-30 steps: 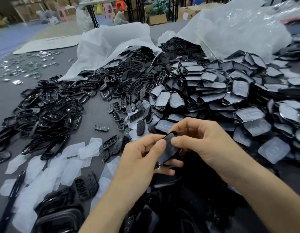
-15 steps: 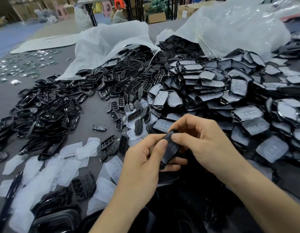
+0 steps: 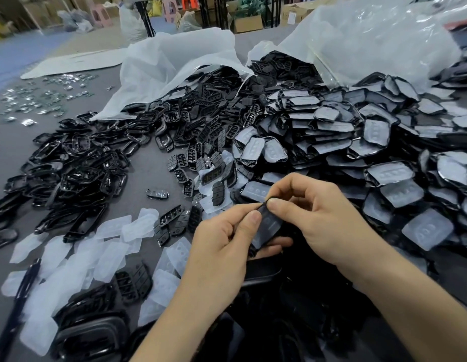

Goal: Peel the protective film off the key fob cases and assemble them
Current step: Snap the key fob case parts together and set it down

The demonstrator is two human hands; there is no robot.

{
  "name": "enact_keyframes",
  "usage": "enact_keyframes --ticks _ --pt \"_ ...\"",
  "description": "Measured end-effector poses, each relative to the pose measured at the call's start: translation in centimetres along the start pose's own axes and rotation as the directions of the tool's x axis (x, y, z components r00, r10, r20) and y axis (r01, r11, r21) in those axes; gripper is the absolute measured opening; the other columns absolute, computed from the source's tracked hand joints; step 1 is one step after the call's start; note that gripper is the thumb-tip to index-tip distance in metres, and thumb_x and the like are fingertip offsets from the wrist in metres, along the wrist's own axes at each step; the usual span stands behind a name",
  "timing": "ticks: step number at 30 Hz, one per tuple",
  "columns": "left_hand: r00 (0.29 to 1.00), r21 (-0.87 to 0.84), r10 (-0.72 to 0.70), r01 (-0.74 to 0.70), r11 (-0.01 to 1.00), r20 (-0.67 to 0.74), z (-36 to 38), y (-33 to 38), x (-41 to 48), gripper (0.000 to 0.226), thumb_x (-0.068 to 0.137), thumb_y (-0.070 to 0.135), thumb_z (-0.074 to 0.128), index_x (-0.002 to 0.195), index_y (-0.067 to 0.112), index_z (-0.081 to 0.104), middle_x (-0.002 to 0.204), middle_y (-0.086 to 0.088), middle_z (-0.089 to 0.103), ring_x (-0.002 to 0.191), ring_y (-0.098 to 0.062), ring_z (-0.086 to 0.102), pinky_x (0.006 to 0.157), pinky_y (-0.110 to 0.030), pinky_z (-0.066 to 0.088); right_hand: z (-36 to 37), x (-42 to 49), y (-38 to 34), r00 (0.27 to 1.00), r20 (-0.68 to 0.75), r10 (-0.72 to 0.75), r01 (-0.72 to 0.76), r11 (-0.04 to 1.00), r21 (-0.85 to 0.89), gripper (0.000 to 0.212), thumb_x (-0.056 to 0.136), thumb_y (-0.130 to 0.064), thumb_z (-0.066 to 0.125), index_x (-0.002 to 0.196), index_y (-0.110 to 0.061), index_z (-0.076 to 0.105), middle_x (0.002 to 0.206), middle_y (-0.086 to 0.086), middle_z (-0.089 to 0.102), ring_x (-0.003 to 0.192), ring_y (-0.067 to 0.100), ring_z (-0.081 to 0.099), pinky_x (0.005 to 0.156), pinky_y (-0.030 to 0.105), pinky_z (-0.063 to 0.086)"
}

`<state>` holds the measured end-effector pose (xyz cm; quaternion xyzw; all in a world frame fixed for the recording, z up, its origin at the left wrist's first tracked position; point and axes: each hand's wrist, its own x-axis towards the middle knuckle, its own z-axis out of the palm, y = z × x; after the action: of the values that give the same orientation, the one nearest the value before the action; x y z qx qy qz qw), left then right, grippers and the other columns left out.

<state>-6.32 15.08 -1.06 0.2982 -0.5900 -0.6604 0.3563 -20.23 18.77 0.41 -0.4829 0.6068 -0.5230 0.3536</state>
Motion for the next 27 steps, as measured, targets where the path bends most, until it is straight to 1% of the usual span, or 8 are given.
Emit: enact_keyframes --ticks 2,5,10,16,18,20,23,27 --pt "1.0 -0.007 0.016 -0.017 1.0 -0.02 -0.06 0.15 -0.01 0.025 0.094 0.011 0.049 0.097 0.013 0.073 0.089 -0.009 0.075 0.077 -0.023 0.074 0.064 -0.021 0.057 -0.1 -0.04 -0.14 1.0 -0.007 0.022 -0.022 0.997 0.077 0.015 0.087 -0.005 0.063 0.075 -0.014 0.062 0.067 0.007 0.056 0.064 0.014 0.05 0.055 0.017 0.045" --pt "0.998 0.019 0.043 -0.042 0.999 -0.052 -0.09 0.37 0.02 0.026 0.088 0.025 0.051 0.087 0.018 0.075 0.082 -0.007 0.075 0.071 -0.023 0.074 0.059 -0.021 0.057 -0.06 -0.07 -0.14 0.999 0.004 0.033 -0.034 0.994 0.105 0.013 0.089 -0.009 0.061 0.077 -0.014 0.062 0.072 0.011 0.057 0.068 0.022 0.05 0.065 0.04 0.047" --pt "0.995 0.191 0.077 -0.063 0.98 -0.067 -0.46 0.15 0.24 0.039 0.085 0.038 0.046 0.08 0.009 0.071 0.06 -0.01 0.069 0.048 -0.022 0.068 0.043 -0.021 0.052 0.17 0.09 0.28 0.999 0.023 0.031 -0.032 0.999 0.043 0.013 0.092 -0.016 0.057 0.08 -0.015 0.057 0.055 -0.005 0.056 0.048 0.01 0.05 0.042 0.017 0.038" --pt "1.0 0.145 -0.025 0.027 0.989 -0.014 -0.55 -0.14 0.31 0.036 0.078 0.052 0.049 0.087 0.026 0.072 0.059 -0.007 0.067 0.043 -0.022 0.064 0.039 -0.022 0.048 -0.09 0.21 0.7 0.999 -0.051 -0.019 0.014 0.996 -0.093 0.012 0.092 -0.016 0.059 0.08 -0.017 0.057 0.055 0.001 0.06 0.04 0.009 0.052 0.038 0.012 0.035" --pt "1.0 0.17 -0.025 0.022 0.985 0.015 -0.62 -0.15 0.32 0.023 0.078 0.046 0.058 0.093 0.035 0.071 0.059 -0.006 0.066 0.04 -0.018 0.06 0.039 -0.021 0.046 -0.2 0.25 0.68 0.998 -0.066 -0.021 0.014 0.995 -0.101 0.012 0.092 -0.015 0.06 0.08 -0.018 0.057 0.055 0.003 0.06 0.04 0.01 0.052 0.038 0.013 0.034" --pt "0.999 0.162 -0.017 0.012 0.987 0.029 -0.67 -0.01 0.33 0.015 0.085 0.028 0.061 0.097 0.033 0.068 0.057 -0.005 0.065 0.038 -0.015 0.057 0.038 -0.019 0.044 -0.16 0.24 0.63 0.998 -0.062 -0.021 0.016 0.996 -0.089 0.012 0.092 -0.014 0.06 0.08 -0.017 0.057 0.053 0.002 0.06 0.039 0.009 0.051 0.038 0.012 0.034" --pt "0.995 0.047 -0.053 0.049 0.998 0.082 -0.76 0.14 0.29 0.02 0.094 0.007 0.052 0.1 0.022 0.063 0.054 -0.005 0.063 0.038 -0.012 0.056 0.038 -0.018 0.043 -0.12 0.18 0.56 0.998 -0.053 -0.029 0.025 0.997 -0.07 0.012 0.091 -0.012 0.061 0.08 -0.016 0.058 0.051 0.0 0.059 0.038 0.007 0.05 0.04 0.013 0.036" --pt "0.989 0.0 -0.083 0.083 0.997 0.122 -0.7 0.32 0.18 0.026 0.097 0.002 0.045 0.111 0.017 0.061 0.06 -0.006 0.065 0.044 -0.014 0.059 0.042 -0.018 0.046 -0.31 0.35 0.62 0.998 -0.066 -0.013 0.009 0.998 -0.07 0.013 0.09 -0.012 0.062 0.078 -0.016 0.059 0.049 -0.001 0.058 0.038 0.006 0.048 0.041 0.015 0.038"
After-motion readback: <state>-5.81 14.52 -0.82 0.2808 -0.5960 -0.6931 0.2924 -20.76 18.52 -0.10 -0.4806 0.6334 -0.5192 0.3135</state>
